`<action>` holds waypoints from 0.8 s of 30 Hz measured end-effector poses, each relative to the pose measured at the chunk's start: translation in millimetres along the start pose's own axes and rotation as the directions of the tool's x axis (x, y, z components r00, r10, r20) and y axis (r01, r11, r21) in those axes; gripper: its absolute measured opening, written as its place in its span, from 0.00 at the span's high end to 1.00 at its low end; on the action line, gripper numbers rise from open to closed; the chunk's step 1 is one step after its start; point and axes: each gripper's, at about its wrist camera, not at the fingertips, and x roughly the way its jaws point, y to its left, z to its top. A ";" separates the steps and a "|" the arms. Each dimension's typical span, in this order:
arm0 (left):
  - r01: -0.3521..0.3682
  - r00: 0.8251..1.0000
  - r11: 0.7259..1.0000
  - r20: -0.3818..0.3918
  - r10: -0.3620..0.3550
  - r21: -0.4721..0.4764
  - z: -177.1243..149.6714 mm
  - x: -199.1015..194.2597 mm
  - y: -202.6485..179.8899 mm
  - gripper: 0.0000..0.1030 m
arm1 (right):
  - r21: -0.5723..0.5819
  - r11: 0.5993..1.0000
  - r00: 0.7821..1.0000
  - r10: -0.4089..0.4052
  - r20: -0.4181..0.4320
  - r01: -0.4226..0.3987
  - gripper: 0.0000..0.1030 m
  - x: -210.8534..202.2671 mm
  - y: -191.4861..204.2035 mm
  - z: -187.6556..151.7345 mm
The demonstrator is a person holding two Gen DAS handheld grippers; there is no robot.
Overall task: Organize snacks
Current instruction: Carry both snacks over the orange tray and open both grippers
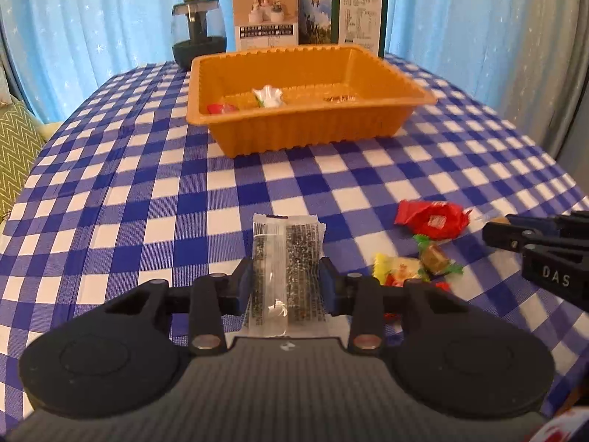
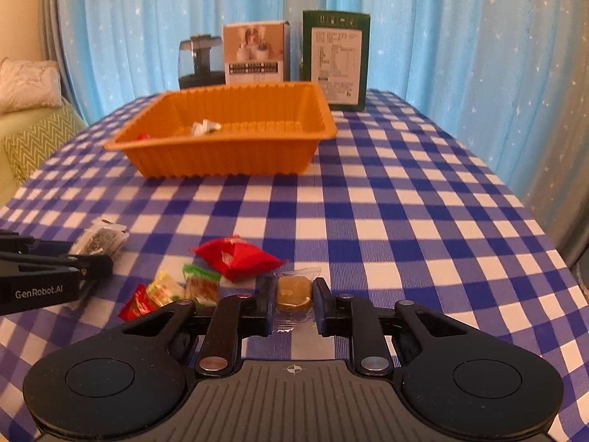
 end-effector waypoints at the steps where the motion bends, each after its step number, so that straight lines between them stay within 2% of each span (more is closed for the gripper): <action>1: -0.003 1.000 1.000 0.009 0.003 0.003 1.5 -2.8 -0.8 0.67 | 0.001 1.000 1.000 0.008 0.007 -0.008 0.79 -1.9 0.5 1.6; 9: 0.003 0.999 1.000 0.050 -0.002 -0.005 14.7 -17.6 -3.6 0.67 | -0.018 0.998 0.996 0.062 0.067 -0.061 0.79 -14.0 2.9 20.7; 24: 0.039 0.991 0.999 0.129 -0.037 -0.007 53.1 -30.9 -9.1 0.67 | -0.028 0.996 0.984 0.088 0.153 -0.085 0.79 -23.0 -12.6 73.4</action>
